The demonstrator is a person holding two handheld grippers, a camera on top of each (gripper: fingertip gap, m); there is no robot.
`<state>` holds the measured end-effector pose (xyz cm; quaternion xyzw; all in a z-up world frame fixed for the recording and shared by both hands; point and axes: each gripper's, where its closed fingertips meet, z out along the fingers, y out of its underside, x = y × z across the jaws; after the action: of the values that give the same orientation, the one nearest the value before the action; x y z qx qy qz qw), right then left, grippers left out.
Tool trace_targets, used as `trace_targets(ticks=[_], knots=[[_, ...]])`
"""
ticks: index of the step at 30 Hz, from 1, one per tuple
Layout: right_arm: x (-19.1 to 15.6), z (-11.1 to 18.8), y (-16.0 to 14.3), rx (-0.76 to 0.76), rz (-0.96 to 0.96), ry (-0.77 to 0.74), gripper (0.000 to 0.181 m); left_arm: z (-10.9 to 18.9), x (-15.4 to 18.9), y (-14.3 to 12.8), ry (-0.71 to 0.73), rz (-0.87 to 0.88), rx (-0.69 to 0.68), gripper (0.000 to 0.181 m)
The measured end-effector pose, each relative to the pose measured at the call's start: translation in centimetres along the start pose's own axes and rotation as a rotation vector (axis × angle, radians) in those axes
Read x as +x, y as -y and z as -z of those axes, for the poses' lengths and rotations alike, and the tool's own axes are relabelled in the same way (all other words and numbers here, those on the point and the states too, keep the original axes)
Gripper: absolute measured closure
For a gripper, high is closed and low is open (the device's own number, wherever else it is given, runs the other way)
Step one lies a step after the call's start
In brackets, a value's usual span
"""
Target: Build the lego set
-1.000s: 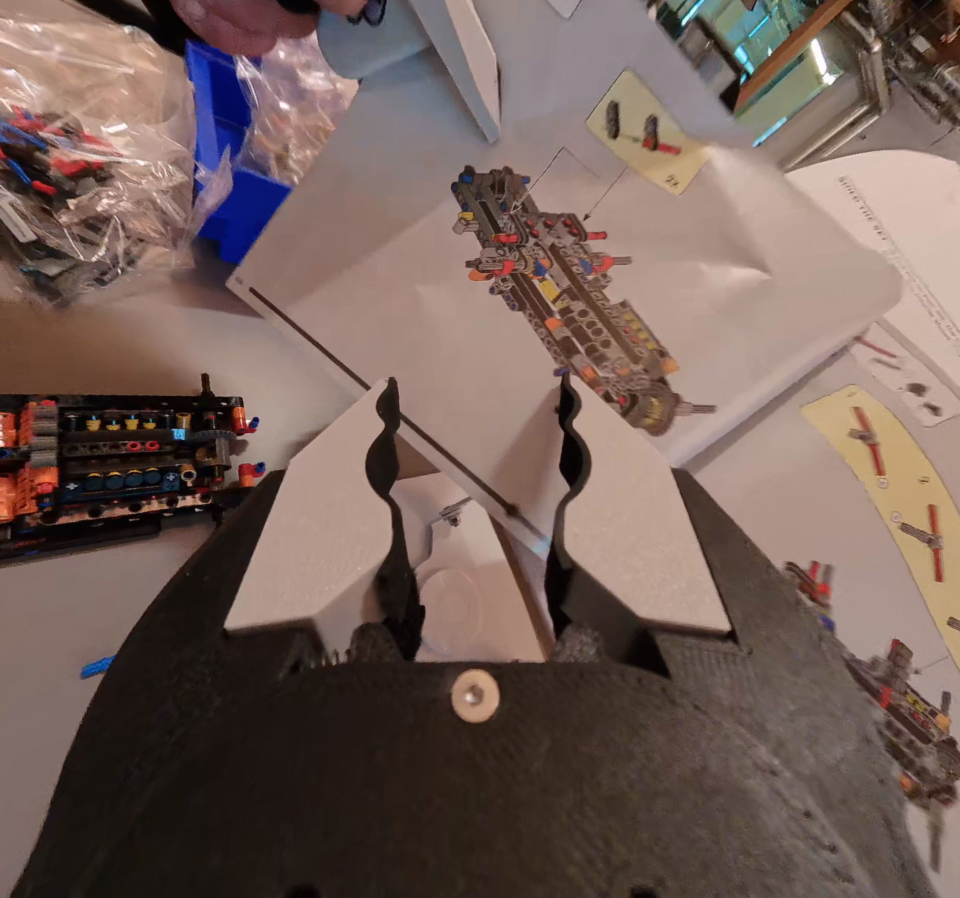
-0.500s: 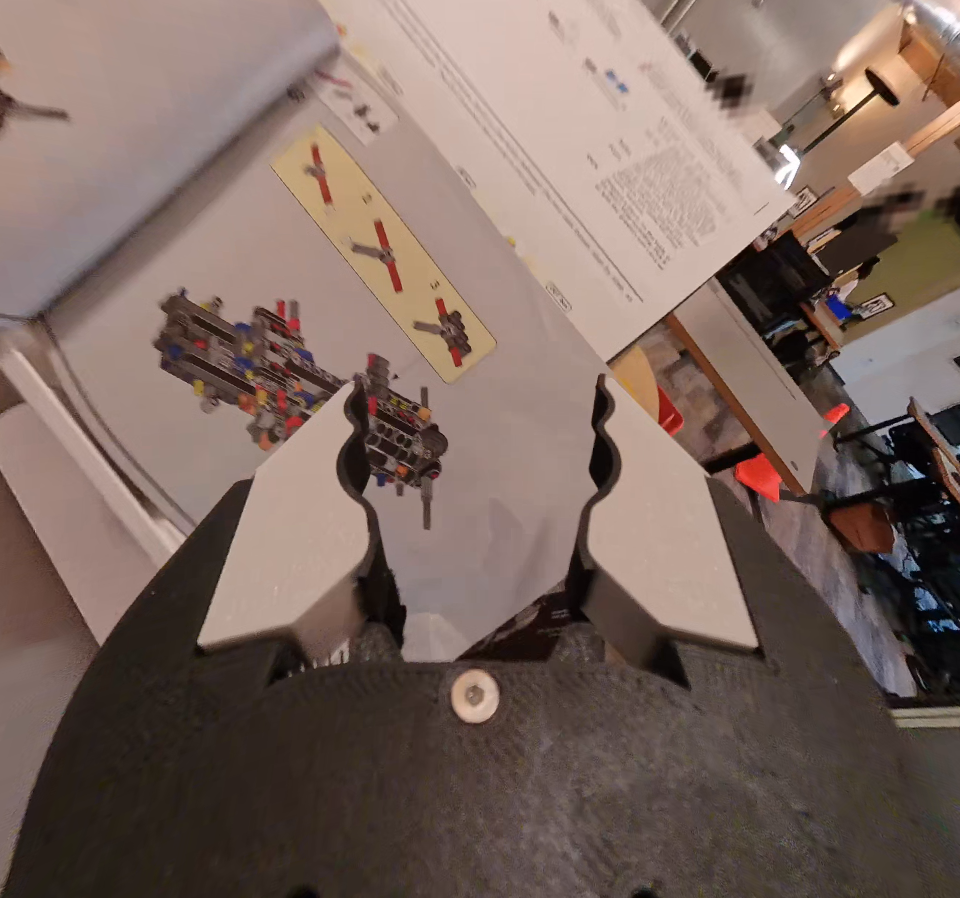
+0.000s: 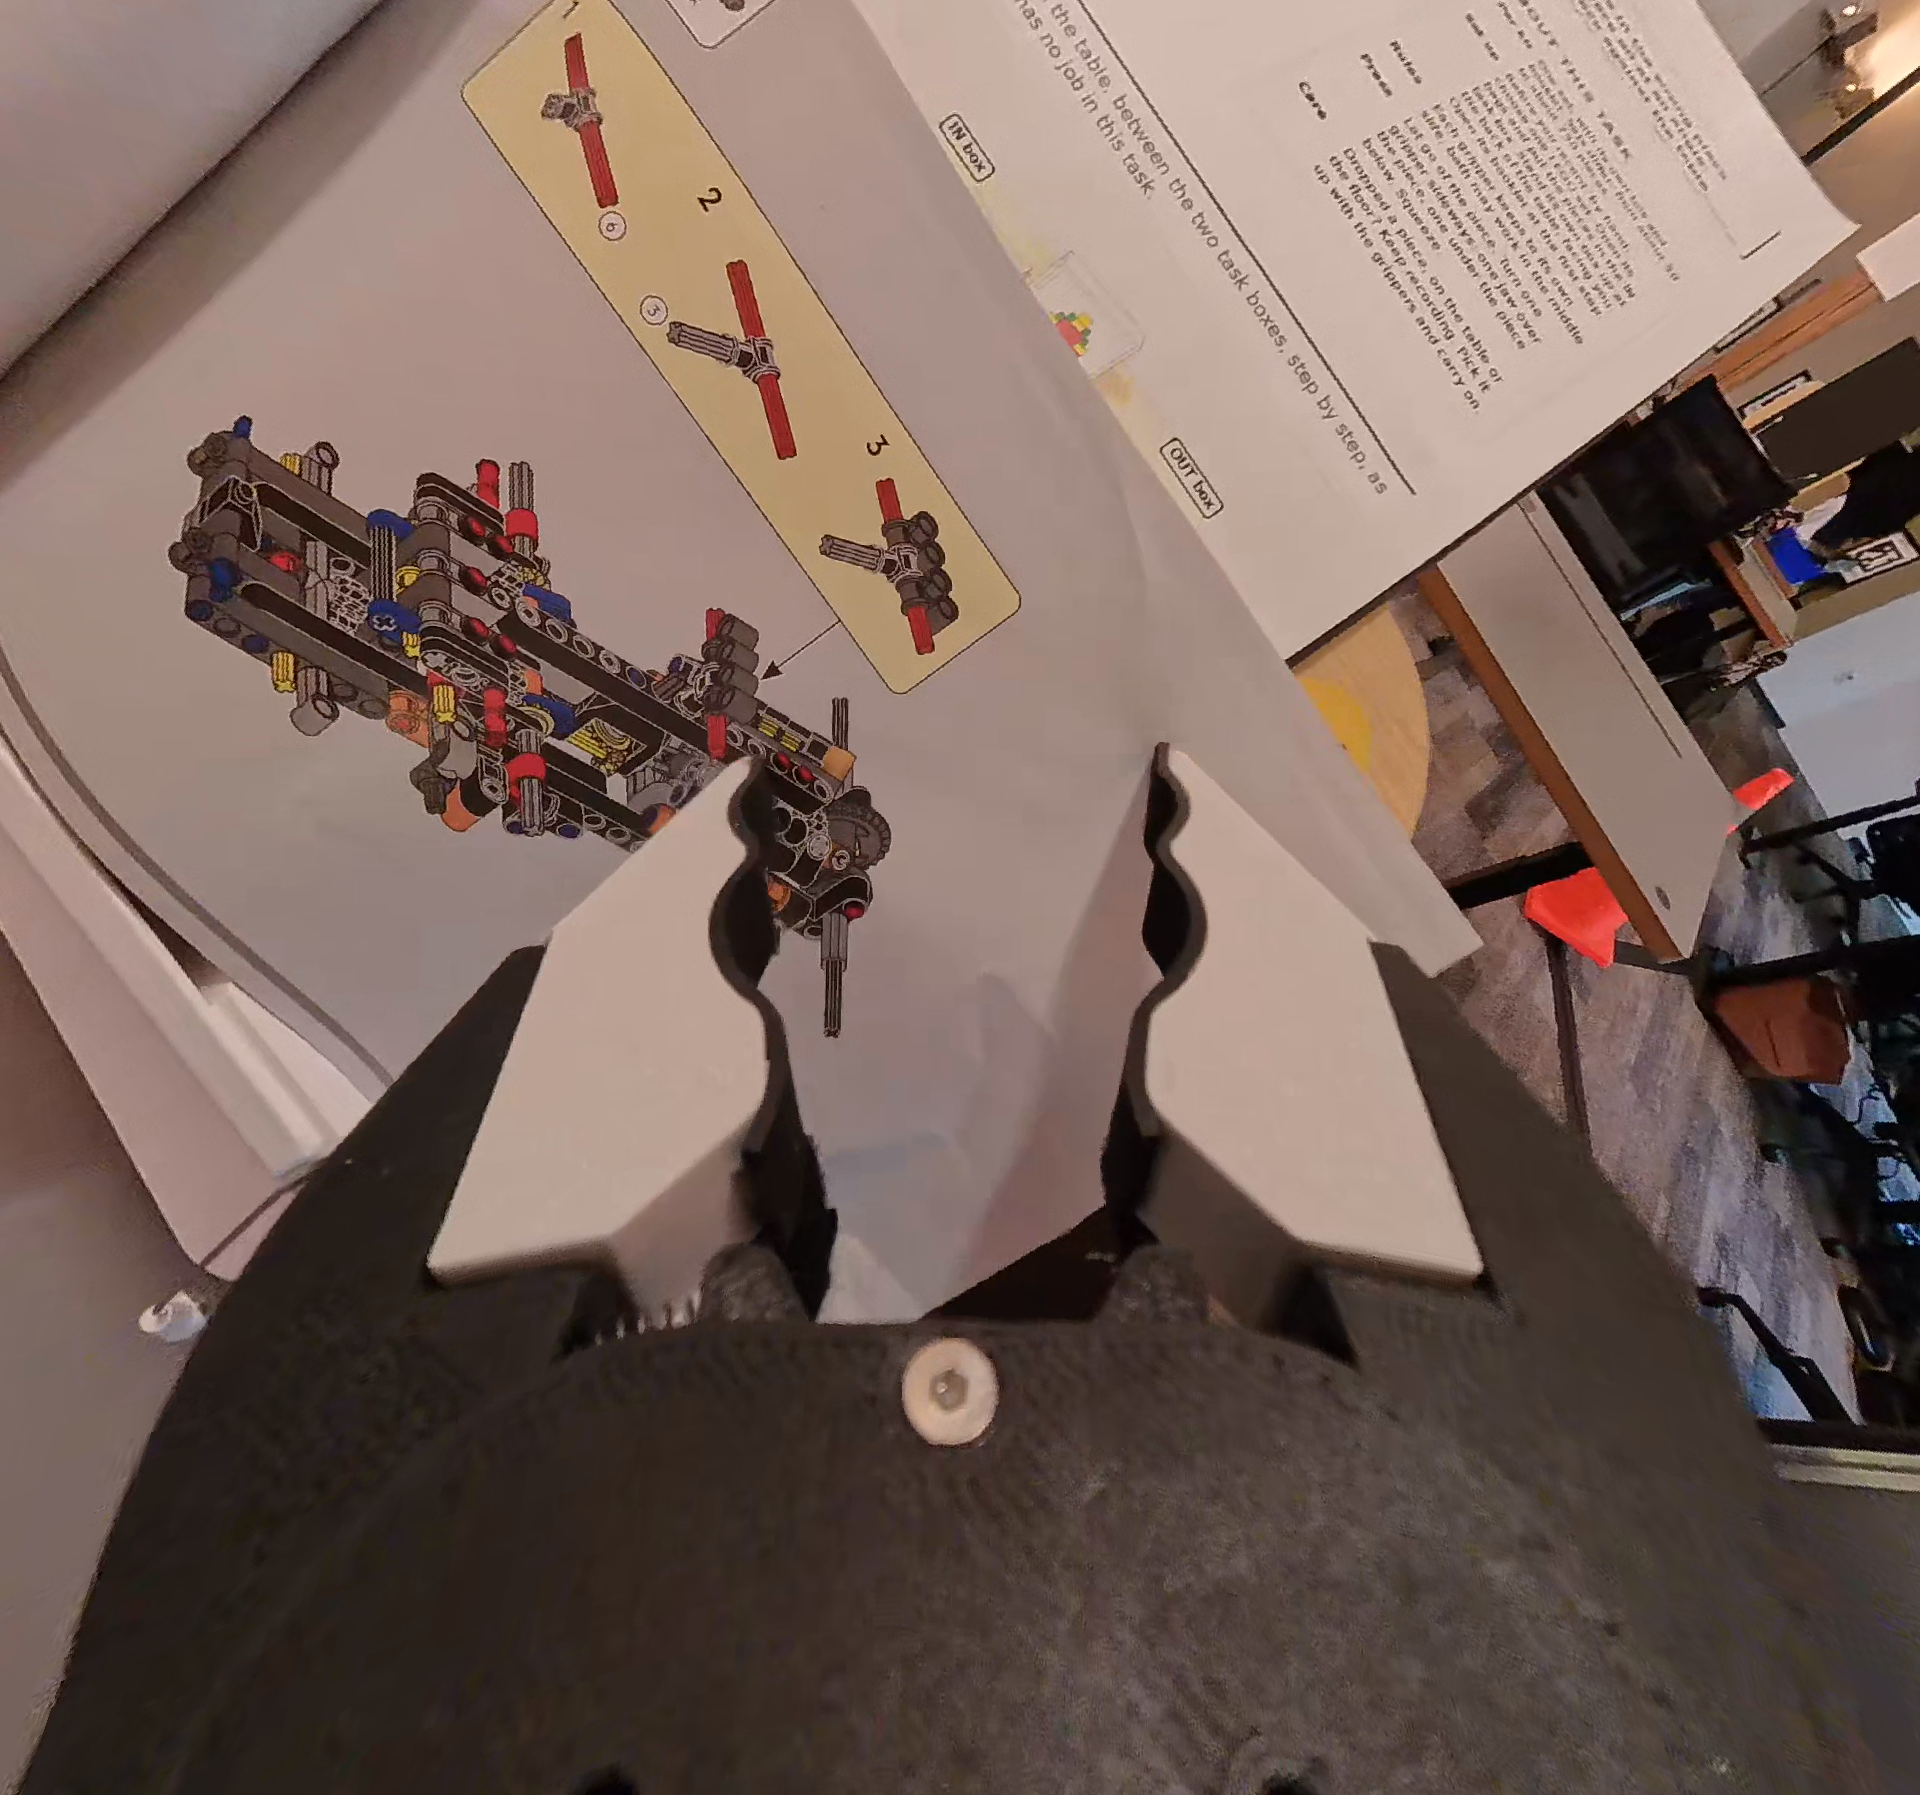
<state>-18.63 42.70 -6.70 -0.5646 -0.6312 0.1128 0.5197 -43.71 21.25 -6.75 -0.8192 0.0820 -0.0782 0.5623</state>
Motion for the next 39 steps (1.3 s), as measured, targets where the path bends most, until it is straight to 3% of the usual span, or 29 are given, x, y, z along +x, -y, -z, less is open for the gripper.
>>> trace_targets(ticks=[12, 16, 21, 36, 39], knots=[[-0.5, 0.1, -0.1, -0.042, 0.036, 0.025, 0.131, 0.4, 0.2, 0.4, 0.003, -0.007, -0.001, 0.181], [0.6, 1.0, 0.8, -0.039, 0.04, -0.013, 0.101, 0.5, 0.2, 0.5, 0.004, -0.017, -0.008, 0.181], [2.2, 0.3, 0.0, -0.091, 0.029, -0.022, 0.086, 0.5, 0.2, 0.9, 0.006, -0.023, -0.007, 0.181], [1.4, 0.2, -0.1, -0.105, 0.074, 0.019, 0.121, 0.2, 0.3, 0.8, -0.004, -0.023, -0.003, 0.181], [0.9, 0.6, 0.0, -0.1, 0.111, 0.006, 0.135, 0.1, 0.2, 0.8, -0.003, -0.018, -0.003, 0.181]])
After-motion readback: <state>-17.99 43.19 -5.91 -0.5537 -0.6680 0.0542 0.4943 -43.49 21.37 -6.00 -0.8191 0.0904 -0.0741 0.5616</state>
